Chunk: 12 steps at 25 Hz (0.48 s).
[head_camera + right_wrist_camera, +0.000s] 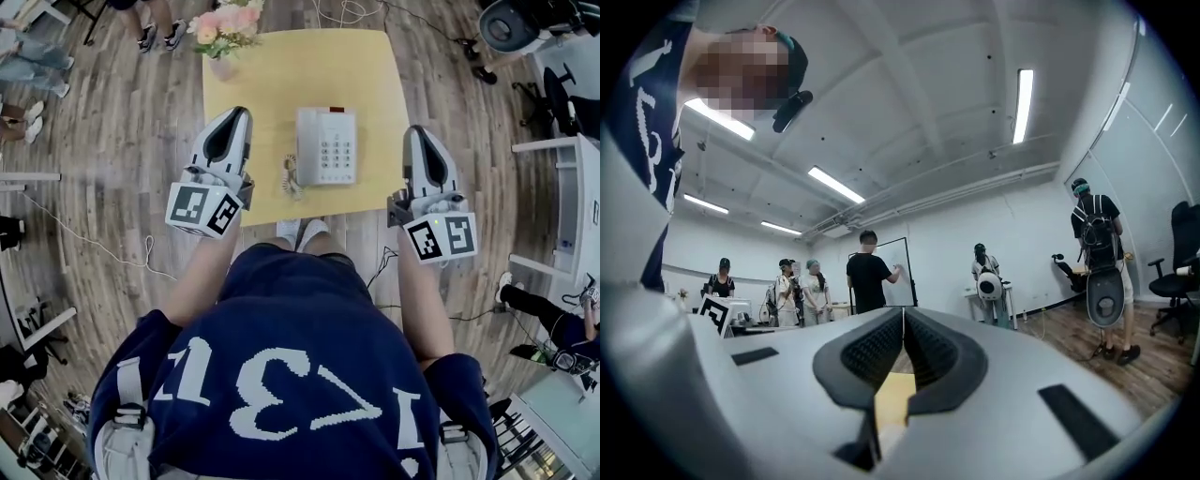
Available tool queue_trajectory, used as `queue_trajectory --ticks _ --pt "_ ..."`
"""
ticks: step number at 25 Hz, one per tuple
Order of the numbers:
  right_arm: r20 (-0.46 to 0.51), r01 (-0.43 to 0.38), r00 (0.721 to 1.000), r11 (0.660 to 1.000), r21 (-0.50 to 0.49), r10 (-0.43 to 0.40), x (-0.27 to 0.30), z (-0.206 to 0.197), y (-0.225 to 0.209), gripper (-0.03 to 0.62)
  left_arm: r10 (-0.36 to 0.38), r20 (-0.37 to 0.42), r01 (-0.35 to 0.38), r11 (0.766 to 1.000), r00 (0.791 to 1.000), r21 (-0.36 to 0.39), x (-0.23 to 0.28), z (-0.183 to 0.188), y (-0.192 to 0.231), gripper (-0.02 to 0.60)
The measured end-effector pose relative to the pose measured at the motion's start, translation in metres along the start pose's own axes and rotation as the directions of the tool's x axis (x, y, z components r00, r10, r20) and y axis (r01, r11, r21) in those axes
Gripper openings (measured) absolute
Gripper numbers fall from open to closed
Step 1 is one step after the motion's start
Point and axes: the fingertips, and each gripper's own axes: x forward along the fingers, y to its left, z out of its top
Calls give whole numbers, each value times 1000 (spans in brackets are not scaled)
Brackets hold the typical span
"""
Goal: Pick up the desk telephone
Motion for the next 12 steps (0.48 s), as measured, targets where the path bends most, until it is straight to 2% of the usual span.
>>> queue_trajectory --ticks 12 --pt "-85 -51 995 999 12 52 37 -30 -32 28 68 -88 -72 996 994 -45 20 -43 6 20"
